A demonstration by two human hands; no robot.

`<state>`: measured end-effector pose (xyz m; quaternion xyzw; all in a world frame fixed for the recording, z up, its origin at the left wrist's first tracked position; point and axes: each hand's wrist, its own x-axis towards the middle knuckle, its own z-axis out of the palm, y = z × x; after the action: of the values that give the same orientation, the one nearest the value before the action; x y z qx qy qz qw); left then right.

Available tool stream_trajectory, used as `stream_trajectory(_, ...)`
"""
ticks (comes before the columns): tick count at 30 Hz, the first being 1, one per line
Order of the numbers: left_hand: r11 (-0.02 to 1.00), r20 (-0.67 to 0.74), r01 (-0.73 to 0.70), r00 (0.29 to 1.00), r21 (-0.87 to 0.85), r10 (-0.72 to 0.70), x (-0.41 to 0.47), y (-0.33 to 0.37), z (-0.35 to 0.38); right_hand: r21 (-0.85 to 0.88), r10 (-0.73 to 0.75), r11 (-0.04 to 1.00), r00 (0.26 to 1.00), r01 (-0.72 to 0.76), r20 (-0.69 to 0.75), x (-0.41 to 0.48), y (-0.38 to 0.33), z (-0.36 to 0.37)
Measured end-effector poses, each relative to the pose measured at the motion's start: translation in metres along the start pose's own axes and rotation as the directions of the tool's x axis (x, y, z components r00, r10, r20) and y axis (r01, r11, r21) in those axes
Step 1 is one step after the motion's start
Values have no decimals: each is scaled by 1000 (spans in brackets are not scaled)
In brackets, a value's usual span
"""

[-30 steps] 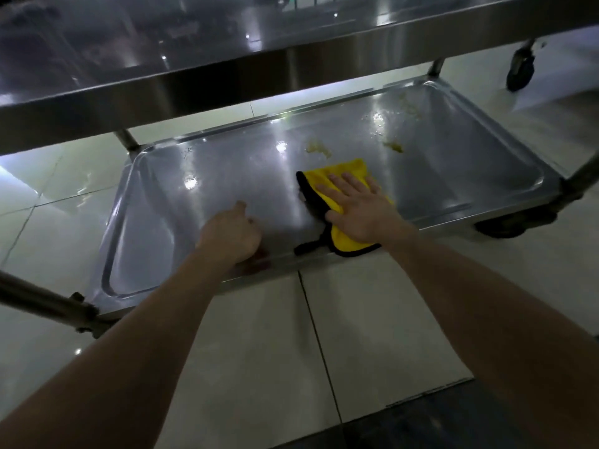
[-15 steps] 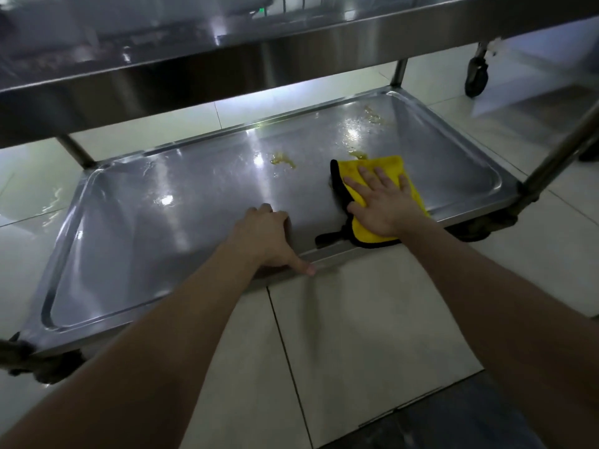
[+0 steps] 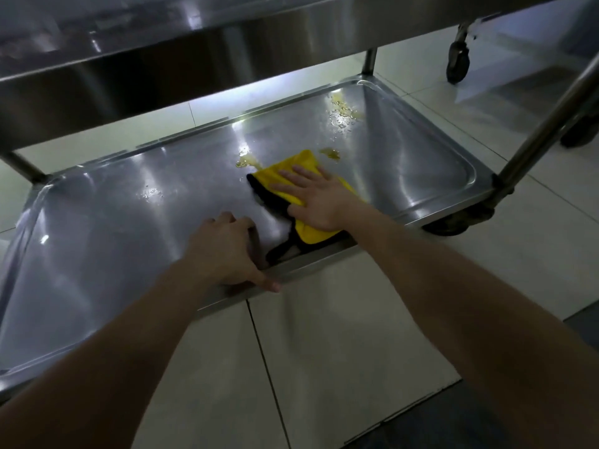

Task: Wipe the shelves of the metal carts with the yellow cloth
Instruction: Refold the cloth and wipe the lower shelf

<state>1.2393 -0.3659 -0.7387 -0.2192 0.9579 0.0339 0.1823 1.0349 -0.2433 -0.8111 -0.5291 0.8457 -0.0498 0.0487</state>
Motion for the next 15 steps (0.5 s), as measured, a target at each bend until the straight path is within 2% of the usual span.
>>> stream_trajectory(3, 999, 10, 0, 1000, -40, 0, 3, -1, 1, -1, 171, 985, 985, -171, -12, -25, 85, -11)
stream_trajectory(6, 999, 20, 4, 1000, -45, -3, 4, -3, 3, 38, 411, 911, 912, -410, -10, -64, 162, -19)
stream_trajectory(8, 998, 11, 12, 1000, -65, -11, 3, -3, 5, 44, 510, 860, 860, -509, -23, -76, 179, -18)
stream_trajectory(11, 995, -13, 10, 1000, -101, -11, 1, -3, 7, 43, 562, 827, 827, -561, -25, -62, 152, -13)
stream_trajectory(13, 994, -29, 10, 999, -110, -14, 0, -5, 9, 11, 506, 862, 861, -506, -51, -40, 107, -6)
stream_trajectory(15, 994, -33, 6, 999, -113, -10, -1, -7, 10, 1, 369, 929, 927, -369, -64, -13, 48, 1)
